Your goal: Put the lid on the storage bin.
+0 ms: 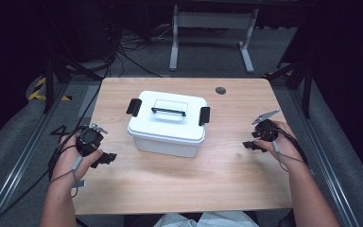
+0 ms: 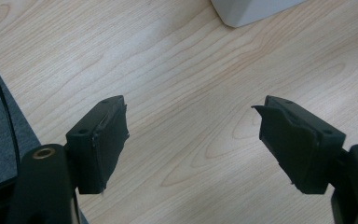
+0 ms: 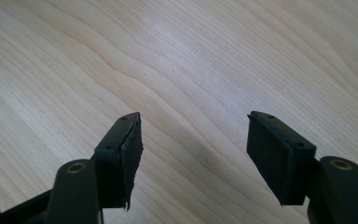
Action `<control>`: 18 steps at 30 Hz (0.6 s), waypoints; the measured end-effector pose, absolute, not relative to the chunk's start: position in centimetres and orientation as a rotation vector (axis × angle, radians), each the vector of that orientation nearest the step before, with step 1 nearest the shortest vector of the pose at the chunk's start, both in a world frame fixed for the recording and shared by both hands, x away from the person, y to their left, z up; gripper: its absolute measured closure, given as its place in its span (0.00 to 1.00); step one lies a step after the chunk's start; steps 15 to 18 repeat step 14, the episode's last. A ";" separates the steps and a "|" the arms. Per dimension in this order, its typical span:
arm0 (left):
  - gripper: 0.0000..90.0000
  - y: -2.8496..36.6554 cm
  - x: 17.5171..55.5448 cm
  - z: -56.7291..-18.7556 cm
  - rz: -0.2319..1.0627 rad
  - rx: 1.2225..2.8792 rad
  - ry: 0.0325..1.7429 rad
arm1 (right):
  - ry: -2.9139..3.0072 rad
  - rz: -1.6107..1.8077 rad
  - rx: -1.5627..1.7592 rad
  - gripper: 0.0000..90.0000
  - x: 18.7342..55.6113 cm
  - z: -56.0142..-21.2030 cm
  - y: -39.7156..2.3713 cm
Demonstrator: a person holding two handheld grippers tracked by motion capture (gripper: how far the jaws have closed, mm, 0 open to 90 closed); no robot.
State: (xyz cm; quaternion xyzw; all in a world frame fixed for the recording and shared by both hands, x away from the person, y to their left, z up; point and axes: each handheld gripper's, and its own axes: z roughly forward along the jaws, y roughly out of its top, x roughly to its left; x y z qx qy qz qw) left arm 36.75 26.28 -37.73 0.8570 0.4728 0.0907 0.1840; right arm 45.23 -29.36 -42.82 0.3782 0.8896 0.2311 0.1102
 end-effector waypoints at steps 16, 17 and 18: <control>0.26 26.2 37.0 -38.3 0.235 2.425 1.329 | 2.664 0.637 1.123 0.40 45.5 -44.1 -28.9; 0.26 26.2 37.0 -38.3 0.235 2.425 1.329 | 2.664 0.637 1.123 0.40 45.5 -44.1 -28.9; 0.26 26.2 37.0 -38.3 0.235 2.425 1.329 | 2.664 0.637 1.123 0.40 45.5 -44.1 -28.9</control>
